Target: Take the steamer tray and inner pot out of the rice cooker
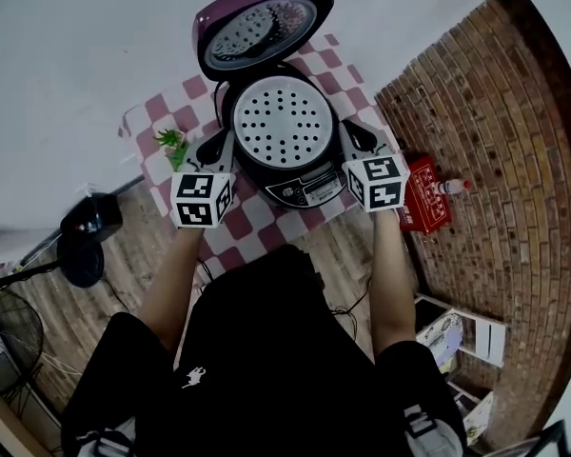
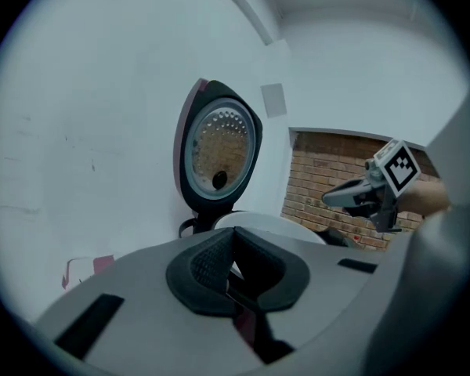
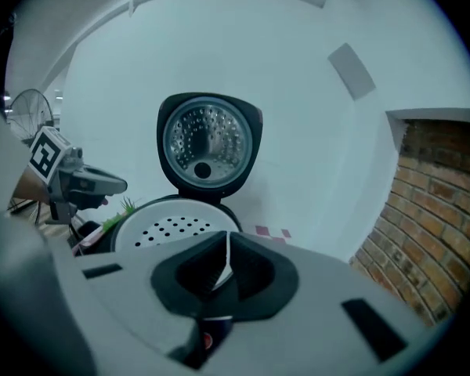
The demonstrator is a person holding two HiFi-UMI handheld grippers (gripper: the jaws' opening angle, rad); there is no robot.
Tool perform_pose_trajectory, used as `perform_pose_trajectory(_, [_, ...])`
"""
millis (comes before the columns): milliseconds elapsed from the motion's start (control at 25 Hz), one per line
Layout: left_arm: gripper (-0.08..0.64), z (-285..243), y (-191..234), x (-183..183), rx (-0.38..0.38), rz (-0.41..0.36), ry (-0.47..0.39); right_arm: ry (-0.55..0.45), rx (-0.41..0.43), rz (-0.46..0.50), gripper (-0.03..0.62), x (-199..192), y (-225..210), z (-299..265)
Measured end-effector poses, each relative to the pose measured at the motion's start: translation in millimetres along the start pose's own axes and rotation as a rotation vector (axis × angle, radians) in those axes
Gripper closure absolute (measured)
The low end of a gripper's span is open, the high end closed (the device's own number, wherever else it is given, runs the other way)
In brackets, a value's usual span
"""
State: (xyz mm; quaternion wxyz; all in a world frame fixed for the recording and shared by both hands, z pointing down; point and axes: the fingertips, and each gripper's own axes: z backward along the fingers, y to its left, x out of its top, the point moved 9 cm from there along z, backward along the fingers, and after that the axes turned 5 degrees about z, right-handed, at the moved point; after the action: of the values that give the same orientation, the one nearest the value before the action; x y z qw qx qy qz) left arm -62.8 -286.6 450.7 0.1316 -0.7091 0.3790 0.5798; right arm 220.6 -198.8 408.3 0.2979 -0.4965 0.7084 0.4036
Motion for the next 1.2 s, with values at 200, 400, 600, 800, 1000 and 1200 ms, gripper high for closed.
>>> perform_pose_trajectory(200, [0.558,-8,8,-4,0.054,0.012,0.012,0.065,0.058,0.057,0.580,3,-11,-34])
perform_pose_trajectory(400, [0.557,-16,10,-6,0.076,0.018,0.010,0.108,0.108,0.102,0.567,2,-20,-66])
perform_pose_trajectory(600, [0.518,-22,10,-12,0.101,0.008,0.031,0.198,0.163,0.165,0.492,-2,-24,-100])
perform_pose_trajectory(800, [0.465,-26,11,-16,0.119,0.010,0.056,0.268,0.243,0.208,0.406,0,-30,-122])
perform_pose_trajectory(1000, [0.456,-30,11,-18,0.145,0.014,0.063,0.323,0.302,0.267,0.391,-2,-28,-139])
perform_pose_trajectory(1200, [0.454,-32,8,-15,0.175,-0.016,0.069,0.358,0.280,0.377,0.391,6,-22,-150])
